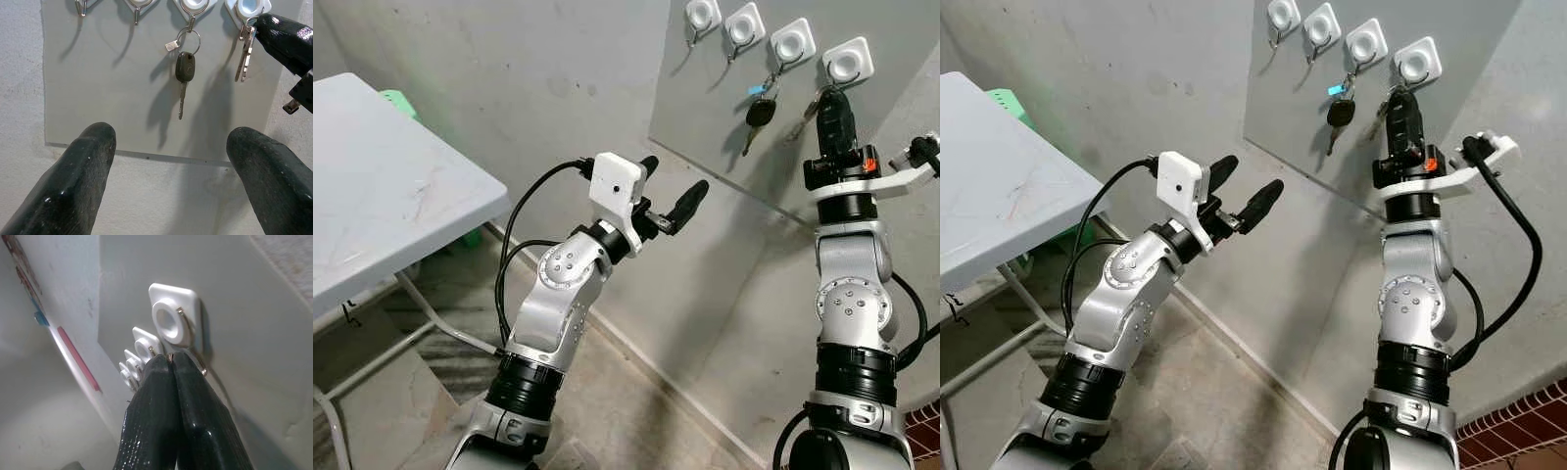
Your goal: Hang keys on a hook
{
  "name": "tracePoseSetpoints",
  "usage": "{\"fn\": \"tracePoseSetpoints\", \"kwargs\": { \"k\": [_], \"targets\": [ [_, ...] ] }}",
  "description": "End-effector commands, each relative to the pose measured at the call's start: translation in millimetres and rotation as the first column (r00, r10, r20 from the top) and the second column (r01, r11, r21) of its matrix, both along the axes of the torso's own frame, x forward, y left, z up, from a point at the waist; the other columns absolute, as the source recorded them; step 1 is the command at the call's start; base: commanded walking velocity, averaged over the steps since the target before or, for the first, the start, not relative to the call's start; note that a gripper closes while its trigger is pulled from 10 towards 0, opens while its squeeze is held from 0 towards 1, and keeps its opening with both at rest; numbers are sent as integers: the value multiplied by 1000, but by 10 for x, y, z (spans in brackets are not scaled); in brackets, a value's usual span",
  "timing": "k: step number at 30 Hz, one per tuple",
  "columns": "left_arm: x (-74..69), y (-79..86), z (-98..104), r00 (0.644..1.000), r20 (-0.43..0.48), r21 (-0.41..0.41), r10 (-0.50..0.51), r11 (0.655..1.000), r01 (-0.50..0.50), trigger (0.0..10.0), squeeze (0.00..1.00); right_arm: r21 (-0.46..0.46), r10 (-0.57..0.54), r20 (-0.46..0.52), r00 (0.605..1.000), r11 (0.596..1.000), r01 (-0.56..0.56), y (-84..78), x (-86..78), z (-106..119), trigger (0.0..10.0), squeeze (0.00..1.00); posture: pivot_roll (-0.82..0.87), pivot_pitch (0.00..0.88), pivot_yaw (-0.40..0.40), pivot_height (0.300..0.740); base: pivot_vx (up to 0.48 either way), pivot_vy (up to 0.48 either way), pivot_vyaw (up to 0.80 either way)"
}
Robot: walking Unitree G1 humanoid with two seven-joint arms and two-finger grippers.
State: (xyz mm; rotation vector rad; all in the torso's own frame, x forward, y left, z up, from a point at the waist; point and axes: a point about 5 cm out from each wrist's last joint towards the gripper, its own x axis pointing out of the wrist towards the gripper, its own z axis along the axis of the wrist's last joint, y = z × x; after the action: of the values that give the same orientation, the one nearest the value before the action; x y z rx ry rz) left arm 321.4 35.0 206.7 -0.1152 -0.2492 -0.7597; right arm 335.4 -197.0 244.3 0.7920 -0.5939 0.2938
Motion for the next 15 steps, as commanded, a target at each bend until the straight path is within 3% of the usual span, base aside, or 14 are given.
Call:
{"fn": "tracePoseSetpoints", "kwargs": {
  "k": [1, 15],
  "targets": [
    [-18, -9, 46, 1000, 11, -8, -1, 1000, 1, 10000, 0, 20, 1, -7, 1000, 1000, -1, -11, 19, 20, 10000, 0, -6, 23, -66, 740, 0, 0, 0],
    [-20, 1, 46, 1000, 10, -9, 5, 1000, -5, 10000, 0, 58, 2, -83, 997, 998, 2, -39, 44, -147, 10000, 0, -5, 32, -66, 740, 0, 0, 0]
  ]
}}
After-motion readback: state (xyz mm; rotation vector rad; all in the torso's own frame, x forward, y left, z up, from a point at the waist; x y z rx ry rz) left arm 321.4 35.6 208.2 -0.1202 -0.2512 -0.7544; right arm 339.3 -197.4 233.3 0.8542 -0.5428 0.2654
